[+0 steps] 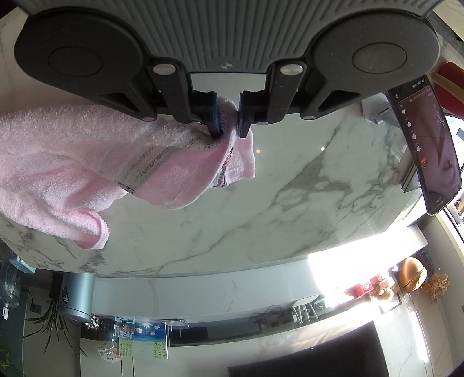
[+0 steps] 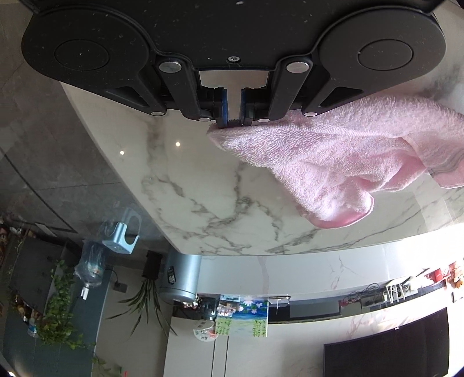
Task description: Fold towel
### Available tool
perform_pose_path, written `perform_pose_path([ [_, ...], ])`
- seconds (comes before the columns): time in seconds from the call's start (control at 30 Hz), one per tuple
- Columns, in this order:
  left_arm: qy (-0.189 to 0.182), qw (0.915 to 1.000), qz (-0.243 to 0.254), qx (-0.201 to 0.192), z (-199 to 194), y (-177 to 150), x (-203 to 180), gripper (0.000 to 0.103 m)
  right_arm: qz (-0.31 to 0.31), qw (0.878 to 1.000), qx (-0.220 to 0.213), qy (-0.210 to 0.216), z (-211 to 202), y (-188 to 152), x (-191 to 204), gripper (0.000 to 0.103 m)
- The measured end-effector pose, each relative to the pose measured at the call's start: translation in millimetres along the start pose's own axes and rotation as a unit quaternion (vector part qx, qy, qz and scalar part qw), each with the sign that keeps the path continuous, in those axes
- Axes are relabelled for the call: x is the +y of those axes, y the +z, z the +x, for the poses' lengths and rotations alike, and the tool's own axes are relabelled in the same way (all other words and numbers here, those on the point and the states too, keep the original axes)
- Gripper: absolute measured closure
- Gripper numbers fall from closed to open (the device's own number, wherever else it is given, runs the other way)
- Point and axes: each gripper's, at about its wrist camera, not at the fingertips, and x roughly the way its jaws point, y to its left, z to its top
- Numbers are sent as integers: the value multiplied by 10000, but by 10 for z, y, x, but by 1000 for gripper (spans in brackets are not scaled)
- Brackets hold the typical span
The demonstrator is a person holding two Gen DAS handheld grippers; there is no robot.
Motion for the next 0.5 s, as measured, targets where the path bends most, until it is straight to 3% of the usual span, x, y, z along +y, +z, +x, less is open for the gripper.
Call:
perform_pose_path([
  [0.37, -148, 9982, 239, 522, -105, -211, -2, 86, -576, 9962, 506, 424, -176, -306, 245, 96],
  [0.43, -171, 9975, 199, 650, -131, -240, 7, 79, -616, 9952, 642, 414, -185, -358, 246, 91],
  [0.5, -164, 9971, 158, 731, -153, -262, 25, 71, -658, 9941, 771, 396, -195, -406, 240, 70],
])
